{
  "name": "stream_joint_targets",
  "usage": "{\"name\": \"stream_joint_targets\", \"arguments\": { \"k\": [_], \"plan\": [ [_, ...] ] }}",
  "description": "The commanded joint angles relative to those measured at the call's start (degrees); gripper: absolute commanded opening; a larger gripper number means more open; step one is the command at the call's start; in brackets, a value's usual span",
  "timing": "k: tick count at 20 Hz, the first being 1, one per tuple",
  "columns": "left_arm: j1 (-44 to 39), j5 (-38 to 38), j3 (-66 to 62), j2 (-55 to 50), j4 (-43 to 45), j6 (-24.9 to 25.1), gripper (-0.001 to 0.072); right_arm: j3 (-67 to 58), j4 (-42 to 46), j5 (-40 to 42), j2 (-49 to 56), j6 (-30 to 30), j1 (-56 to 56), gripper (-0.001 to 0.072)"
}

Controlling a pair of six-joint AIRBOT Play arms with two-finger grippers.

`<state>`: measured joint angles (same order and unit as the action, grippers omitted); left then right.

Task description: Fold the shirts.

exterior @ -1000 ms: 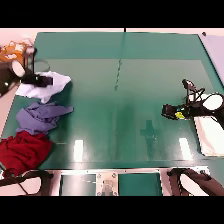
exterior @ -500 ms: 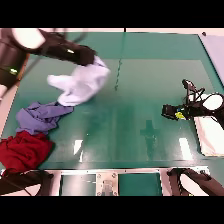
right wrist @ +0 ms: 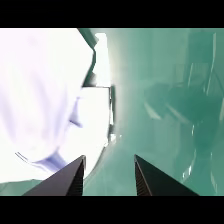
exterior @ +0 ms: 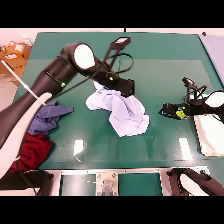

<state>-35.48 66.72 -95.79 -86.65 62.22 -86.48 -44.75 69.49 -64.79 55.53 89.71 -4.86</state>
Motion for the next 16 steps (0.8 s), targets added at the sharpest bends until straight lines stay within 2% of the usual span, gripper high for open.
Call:
{"name": "stream_joint_targets", "arguments": {
  "k": [1,2,6,9,14,16],
  "plan": [
    [7.1,5.8,-1.3,-0.7,-0.4,-0.5,0.0686,-1.4,-0.5,-3.1,0.0,0.2,0.0,0.0480],
    [10.5,6.7,-1.2,-0.9,0.9,-0.5,0.0685,-0.4,-1.6,-3.8,0.0,0.2,0.1,0.0513],
    [21.6,2.4,3.2,-3.0,3.9,-0.5,0.0686,9.9,-8.5,-2.7,0.0,0.2,0.2,0.0513],
    [24.6,-3.7,5.8,-9.0,0.9,0.4,0.0685,19.1,-12.6,5.9,0.1,0.2,0.9,0.0513],
    [24.6,-16.9,5.8,-20.7,-19.9,9.6,0.0684,23.8,-18.1,15.3,1.4,-0.5,5.2,0.0510],
    [24.5,-19.9,5.8,-23.3,-24.4,12.6,0.0684,23.7,-18.1,19.9,2.1,-0.4,7.8,0.0504]
  ]
}}
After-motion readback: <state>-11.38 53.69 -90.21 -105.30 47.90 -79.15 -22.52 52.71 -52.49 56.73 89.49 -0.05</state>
